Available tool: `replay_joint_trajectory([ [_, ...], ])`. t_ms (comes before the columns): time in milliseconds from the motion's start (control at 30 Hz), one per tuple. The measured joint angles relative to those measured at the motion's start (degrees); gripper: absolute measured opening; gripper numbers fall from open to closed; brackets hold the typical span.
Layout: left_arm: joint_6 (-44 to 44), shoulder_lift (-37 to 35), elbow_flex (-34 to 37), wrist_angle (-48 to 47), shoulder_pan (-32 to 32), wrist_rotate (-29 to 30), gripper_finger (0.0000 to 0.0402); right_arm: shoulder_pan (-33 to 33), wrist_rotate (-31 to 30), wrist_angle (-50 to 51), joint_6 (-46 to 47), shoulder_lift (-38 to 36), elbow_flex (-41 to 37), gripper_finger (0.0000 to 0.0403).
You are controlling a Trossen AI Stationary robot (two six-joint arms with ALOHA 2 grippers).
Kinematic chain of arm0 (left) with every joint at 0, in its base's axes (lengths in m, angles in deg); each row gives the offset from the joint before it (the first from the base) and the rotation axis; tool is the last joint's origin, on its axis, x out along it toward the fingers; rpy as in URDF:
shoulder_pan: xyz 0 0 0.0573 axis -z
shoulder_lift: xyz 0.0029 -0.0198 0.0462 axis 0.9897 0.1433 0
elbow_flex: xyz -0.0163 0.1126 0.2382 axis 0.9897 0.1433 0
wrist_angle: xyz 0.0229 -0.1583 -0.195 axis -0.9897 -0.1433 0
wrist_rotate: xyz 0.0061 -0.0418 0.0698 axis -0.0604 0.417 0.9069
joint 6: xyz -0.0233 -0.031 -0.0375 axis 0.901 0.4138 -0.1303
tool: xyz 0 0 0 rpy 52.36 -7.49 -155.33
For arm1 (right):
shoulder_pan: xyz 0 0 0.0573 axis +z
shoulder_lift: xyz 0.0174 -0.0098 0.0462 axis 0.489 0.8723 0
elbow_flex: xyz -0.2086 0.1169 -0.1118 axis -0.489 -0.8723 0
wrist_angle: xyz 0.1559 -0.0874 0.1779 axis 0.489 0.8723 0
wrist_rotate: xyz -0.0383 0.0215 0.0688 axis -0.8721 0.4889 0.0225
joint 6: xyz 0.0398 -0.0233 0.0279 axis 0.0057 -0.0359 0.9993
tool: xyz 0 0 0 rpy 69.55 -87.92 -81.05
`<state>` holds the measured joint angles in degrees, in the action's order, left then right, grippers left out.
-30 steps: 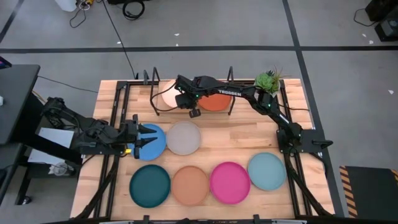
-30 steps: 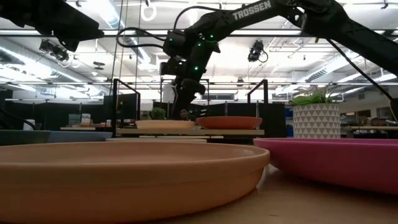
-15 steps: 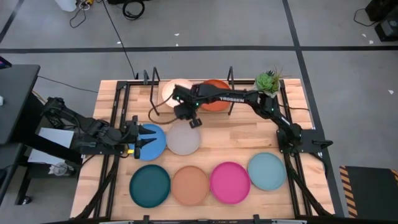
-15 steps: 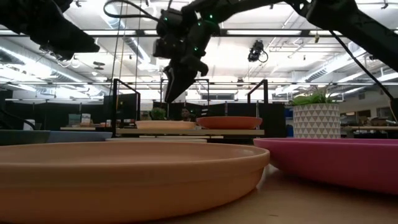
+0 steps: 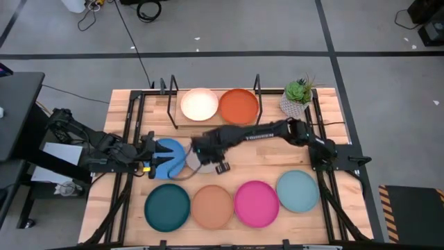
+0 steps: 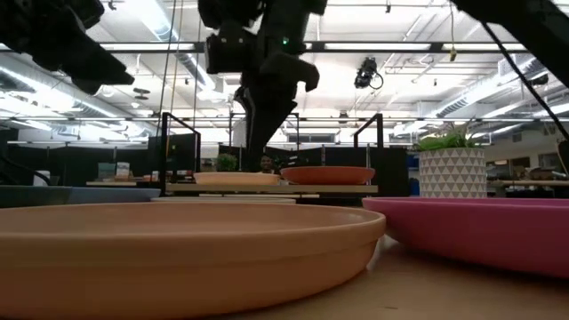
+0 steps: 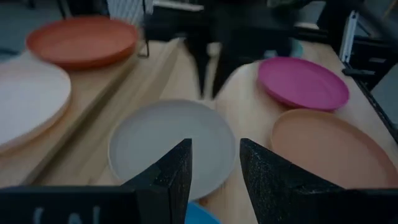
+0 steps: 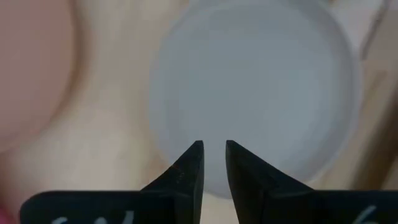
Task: Place and stack plates onto a shelf
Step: Stack the pink plate on top of the orange plate on the shelf
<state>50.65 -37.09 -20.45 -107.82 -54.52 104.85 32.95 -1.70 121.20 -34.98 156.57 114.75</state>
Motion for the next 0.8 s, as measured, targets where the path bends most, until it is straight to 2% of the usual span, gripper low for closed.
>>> replay_joint_trajectory([
  [133,2.8,0.0,0.0,-3.3,0.0,0.0,0.0142,5.1,-2.8,-2.6,6.3,-4.0,-6.0,0.0070],
  [300,3.0,0.0,0.0,-5.4,-0.1,0.0,0.0142,12.0,-7.0,-6.3,12.7,-11.8,-17.7,0.0070],
  [500,1.2,0.0,0.0,-5.4,-0.1,0.1,0.0142,17.5,-6.0,-6.9,20.7,-19.6,-31.0,0.0084],
  [667,1.3,0.0,0.0,-5.4,-0.1,0.2,0.0142,18.8,-7.3,-6.8,28.9,-22.2,-38.2,0.0126],
  [800,0.8,0.0,1.0,-3.9,-0.1,2.0,0.0142,16.4,-3.7,-7.3,31.1,-22.1,-41.2,0.0158],
])
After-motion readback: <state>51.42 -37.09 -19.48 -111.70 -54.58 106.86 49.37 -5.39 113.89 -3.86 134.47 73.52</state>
